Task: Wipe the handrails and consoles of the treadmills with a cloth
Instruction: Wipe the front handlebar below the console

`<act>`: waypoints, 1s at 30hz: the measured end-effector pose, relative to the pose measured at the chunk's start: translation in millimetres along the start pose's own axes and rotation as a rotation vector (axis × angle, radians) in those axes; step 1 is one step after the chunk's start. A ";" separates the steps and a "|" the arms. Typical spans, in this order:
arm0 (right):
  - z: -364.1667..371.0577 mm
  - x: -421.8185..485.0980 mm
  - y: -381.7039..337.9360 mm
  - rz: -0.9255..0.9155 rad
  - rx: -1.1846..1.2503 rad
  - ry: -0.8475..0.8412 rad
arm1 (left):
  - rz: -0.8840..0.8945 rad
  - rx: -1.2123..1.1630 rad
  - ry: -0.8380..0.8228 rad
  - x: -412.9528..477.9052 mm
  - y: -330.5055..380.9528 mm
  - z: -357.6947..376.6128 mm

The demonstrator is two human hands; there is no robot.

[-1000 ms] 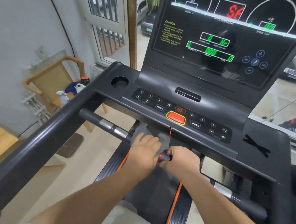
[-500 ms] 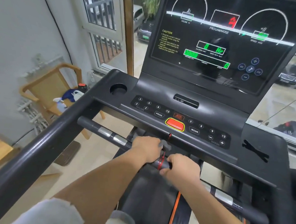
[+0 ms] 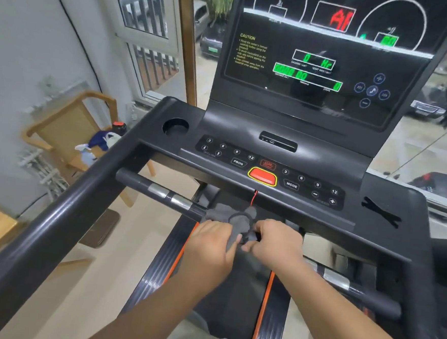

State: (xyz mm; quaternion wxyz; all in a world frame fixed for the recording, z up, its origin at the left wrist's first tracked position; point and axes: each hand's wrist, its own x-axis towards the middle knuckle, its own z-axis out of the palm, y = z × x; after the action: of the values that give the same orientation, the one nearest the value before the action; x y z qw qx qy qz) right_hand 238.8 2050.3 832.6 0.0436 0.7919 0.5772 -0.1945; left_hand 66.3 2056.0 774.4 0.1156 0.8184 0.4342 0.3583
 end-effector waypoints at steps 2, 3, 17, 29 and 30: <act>0.4 -0.6 1.4 0.012 0.010 0.009 | -0.112 0.031 -0.146 -17.1 -6.5 -9.0; -0.6 -0.5 1.3 0.023 0.033 -0.001 | -0.254 0.046 -0.286 -26.4 -14.0 -10.4; -25.5 20.9 -84.6 -0.209 0.130 -0.121 | -1.731 -1.059 0.285 5.5 -92.6 -62.1; -16.9 79.9 -152.8 -0.017 -0.005 -0.294 | -1.638 -1.299 0.198 54.2 -129.0 -68.8; -15.7 80.0 -152.6 -0.016 -0.018 -0.288 | -1.660 -1.305 0.076 52.2 -120.4 -58.1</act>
State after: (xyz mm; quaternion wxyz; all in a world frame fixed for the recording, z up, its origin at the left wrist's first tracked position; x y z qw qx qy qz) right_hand 121.3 2177.0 842.1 0.1317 0.7506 0.5732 -0.3012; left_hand -30.1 2162.1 781.2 0.7284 0.0323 0.5845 0.3561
